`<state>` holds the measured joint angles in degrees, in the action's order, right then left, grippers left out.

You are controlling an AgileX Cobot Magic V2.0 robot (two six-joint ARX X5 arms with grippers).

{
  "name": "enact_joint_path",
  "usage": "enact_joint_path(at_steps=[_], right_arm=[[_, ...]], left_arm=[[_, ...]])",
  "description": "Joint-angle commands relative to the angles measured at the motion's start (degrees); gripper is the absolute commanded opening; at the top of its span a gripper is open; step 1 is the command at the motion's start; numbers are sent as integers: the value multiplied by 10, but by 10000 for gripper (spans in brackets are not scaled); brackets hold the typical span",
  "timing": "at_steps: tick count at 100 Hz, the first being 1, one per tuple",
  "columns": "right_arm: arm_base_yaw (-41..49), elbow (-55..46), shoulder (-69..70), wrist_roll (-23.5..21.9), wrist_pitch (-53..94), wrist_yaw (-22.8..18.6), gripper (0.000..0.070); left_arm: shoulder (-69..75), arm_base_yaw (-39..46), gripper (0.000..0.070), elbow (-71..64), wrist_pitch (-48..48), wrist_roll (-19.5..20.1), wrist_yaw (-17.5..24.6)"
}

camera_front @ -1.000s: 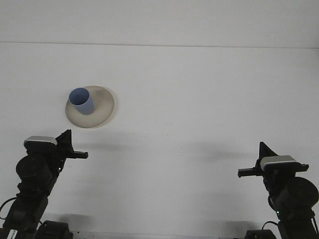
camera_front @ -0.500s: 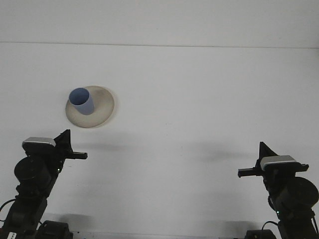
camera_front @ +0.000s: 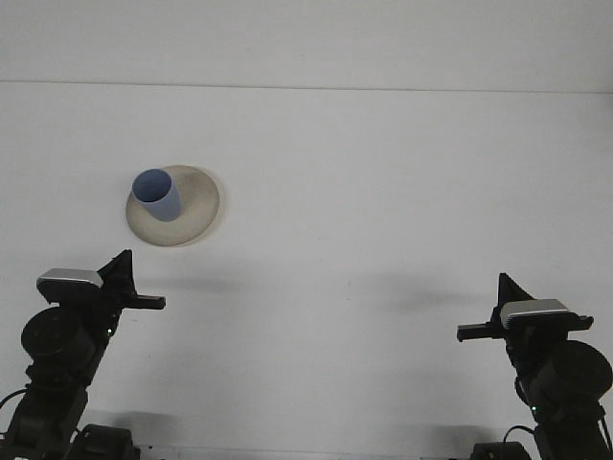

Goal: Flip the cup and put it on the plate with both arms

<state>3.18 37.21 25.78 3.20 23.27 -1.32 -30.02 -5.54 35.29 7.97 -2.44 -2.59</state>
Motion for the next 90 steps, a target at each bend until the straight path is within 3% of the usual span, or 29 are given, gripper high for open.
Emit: enact_joint_path(at_steps=[1, 44, 90], right_arm=[[0, 5, 1, -2, -5, 0, 3], [0, 5, 1, -2, -5, 0, 3], [0, 5, 1, -2, -5, 0, 3]], left_arm=[[8, -1, 10, 1, -12, 1, 2], [177, -1, 10, -214, -141, 9, 2], [298, 0, 10, -329, -145, 5, 2]])
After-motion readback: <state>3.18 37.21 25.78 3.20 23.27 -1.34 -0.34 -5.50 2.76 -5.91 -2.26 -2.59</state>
